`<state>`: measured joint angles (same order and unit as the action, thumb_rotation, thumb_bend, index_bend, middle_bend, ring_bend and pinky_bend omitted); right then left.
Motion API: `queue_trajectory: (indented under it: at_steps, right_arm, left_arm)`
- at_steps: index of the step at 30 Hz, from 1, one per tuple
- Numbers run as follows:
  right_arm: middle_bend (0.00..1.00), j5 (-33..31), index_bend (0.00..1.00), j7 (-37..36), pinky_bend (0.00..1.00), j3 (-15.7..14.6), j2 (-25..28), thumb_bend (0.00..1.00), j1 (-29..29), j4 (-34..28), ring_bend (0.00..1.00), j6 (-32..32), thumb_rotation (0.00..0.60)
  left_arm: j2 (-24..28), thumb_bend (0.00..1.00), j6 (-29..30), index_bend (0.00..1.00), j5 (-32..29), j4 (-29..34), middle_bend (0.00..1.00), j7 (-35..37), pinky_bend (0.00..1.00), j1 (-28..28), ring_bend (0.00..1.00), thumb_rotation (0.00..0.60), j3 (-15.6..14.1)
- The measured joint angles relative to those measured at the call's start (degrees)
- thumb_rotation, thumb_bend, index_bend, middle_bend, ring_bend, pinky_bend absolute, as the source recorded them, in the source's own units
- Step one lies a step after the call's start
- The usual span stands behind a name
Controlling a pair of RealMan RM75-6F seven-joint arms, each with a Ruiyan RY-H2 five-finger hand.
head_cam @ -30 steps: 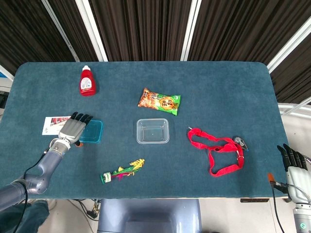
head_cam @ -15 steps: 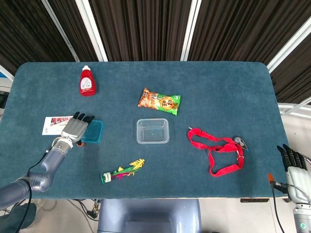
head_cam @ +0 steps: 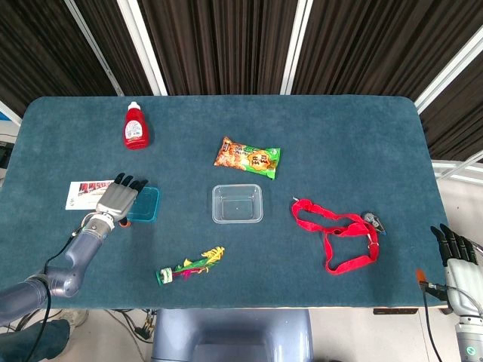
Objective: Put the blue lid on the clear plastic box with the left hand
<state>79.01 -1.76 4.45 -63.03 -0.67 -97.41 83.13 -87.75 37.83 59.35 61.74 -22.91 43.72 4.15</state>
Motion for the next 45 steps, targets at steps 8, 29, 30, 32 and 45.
queue_trajectory:
  at_steps: [8, 29, 30, 32, 45]
  right_arm:
    - [0.04, -0.4, 0.08, 0.2, 0.0, 0.0, 0.1, 0.39, 0.0, -0.2, 0.02, -0.3, 0.6]
    - [0.04, -0.8, 0.08, 0.2, 0.0, 0.1, 0.3, 0.39, 0.0, -0.6, 0.02, -0.4, 0.6]
    - [0.04, -0.8, 0.08, 0.2, 0.0, 0.1, 0.3, 0.39, 0.0, -0.6, 0.02, -0.4, 0.6]
    - [0.04, -0.8, 0.08, 0.2, 0.0, 0.1, 0.3, 0.39, 0.0, -0.7, 0.02, -0.4, 0.6]
    - [0.04, -1.0, 0.08, 0.2, 0.0, 0.1, 0.4, 0.39, 0.0, -0.9, 0.02, -0.6, 0.6]
  left_arm:
    - [-0.1, 0.06, -0.2, 0.0, -0.1, -0.1, 0.14, -0.3, 0.02, 0.5, 0.04, 0.6, -0.3]
    - [0.7, 0.2, 0.7, 0.0, -2.1, 0.9, 0.38, -0.7, 0.02, 0.6, 0.04, 0.6, -0.3]
    - [0.8, 0.21, 0.7, 0.0, -2.1, 1.1, 0.38, -0.5, 0.02, 0.6, 0.04, 0.6, -0.2]
    - [1.2, 0.21, 0.7, 0.0, -2.2, 1.6, 0.38, 0.0, 0.02, 0.6, 0.04, 0.6, -0.1]
    - [4.5, 0.21, 0.4, 0.0, -3.2, 5.7, 0.39, 1.4, 0.02, 0.9, 0.04, 0.6, 0.6]
